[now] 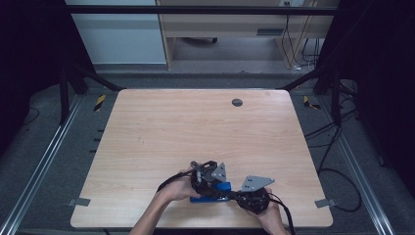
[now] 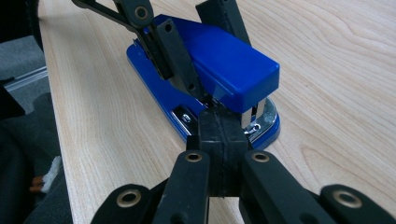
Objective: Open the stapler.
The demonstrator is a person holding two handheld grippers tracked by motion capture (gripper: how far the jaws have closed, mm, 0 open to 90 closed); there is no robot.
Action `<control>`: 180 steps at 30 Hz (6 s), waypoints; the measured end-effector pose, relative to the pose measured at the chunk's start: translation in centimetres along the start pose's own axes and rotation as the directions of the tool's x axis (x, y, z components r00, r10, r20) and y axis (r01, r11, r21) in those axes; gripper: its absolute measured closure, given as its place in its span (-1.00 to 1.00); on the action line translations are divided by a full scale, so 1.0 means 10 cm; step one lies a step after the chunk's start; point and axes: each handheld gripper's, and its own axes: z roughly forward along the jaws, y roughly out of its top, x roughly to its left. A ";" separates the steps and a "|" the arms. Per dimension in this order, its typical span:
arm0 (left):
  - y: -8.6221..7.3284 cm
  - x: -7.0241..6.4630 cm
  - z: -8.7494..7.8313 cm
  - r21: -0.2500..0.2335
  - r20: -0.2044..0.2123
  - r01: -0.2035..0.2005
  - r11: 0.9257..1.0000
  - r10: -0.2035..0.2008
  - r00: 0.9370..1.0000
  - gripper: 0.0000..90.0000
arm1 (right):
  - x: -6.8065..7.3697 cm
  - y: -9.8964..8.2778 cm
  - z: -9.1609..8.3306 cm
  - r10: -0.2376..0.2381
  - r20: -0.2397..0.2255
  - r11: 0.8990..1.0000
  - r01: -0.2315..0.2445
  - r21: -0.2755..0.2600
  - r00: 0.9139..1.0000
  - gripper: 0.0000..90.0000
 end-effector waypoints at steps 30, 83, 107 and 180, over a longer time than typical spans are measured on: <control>-0.13 0.02 -0.19 -0.105 -0.020 0.026 0.994 -0.028 0.999 0.45 | -0.01 0.05 0.06 0.006 -0.003 1.000 -0.006 0.005 1.000 1.00; -0.17 -0.04 -0.42 -0.148 -0.096 0.076 0.986 -0.091 0.991 0.01 | -0.09 0.19 -0.11 -0.005 0.011 0.997 0.006 -0.077 1.000 1.00; -0.30 -0.22 -0.70 -0.481 -0.249 0.237 0.844 -0.390 0.886 0.07 | -0.10 0.18 -0.12 0.010 0.004 0.995 -0.010 -0.097 1.000 1.00; -0.51 -1.19 0.54 -0.698 -0.341 0.370 0.613 -0.739 0.582 0.99 | -0.09 0.19 -0.10 0.003 -0.004 0.995 -0.003 -0.101 1.000 1.00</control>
